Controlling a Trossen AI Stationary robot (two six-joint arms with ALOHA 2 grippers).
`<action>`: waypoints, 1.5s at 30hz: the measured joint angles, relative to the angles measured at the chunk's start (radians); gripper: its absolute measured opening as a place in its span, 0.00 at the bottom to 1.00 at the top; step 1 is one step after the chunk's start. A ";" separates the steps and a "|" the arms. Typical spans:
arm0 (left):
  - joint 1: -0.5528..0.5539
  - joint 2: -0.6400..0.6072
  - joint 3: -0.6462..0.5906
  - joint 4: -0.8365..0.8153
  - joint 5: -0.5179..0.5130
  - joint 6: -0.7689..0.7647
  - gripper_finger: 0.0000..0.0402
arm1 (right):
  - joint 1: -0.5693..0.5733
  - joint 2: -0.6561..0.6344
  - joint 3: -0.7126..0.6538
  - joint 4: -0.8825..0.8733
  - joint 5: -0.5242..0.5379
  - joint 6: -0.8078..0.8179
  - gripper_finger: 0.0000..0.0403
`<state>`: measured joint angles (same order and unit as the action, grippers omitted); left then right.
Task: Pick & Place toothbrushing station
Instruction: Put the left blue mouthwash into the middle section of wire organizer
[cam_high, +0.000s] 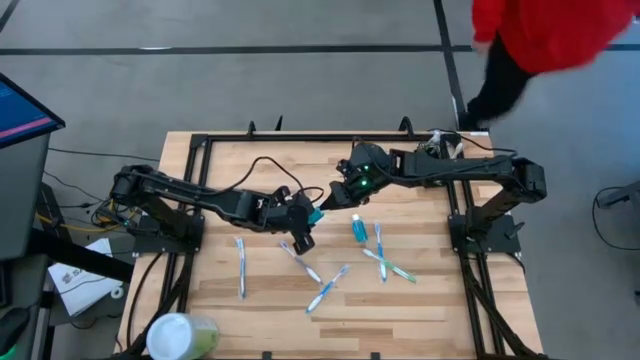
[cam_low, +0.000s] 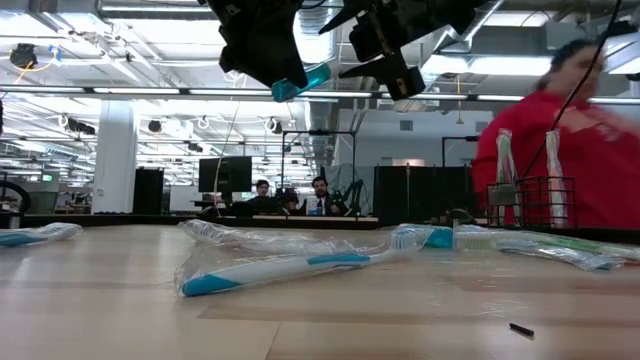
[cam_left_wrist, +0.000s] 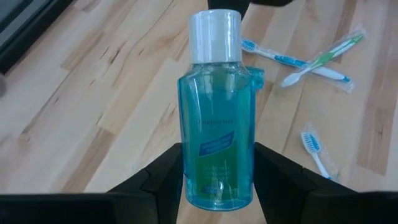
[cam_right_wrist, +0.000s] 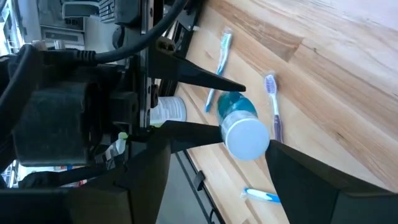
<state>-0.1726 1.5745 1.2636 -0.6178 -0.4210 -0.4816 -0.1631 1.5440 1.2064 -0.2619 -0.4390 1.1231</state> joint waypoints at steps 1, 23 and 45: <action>0.000 0.000 0.000 0.001 0.000 0.003 0.41 | 0.000 0.003 0.000 0.000 0.000 0.002 0.63; 0.000 0.000 0.000 0.016 0.000 0.015 0.41 | 0.006 0.031 0.000 0.025 -0.002 0.029 0.53; 0.000 0.001 0.000 0.015 0.002 0.033 0.41 | 0.006 0.031 0.000 -0.008 -0.004 0.022 0.25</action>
<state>-0.1730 1.5753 1.2640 -0.6025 -0.4193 -0.4485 -0.1574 1.5745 1.2064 -0.2695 -0.4434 1.1449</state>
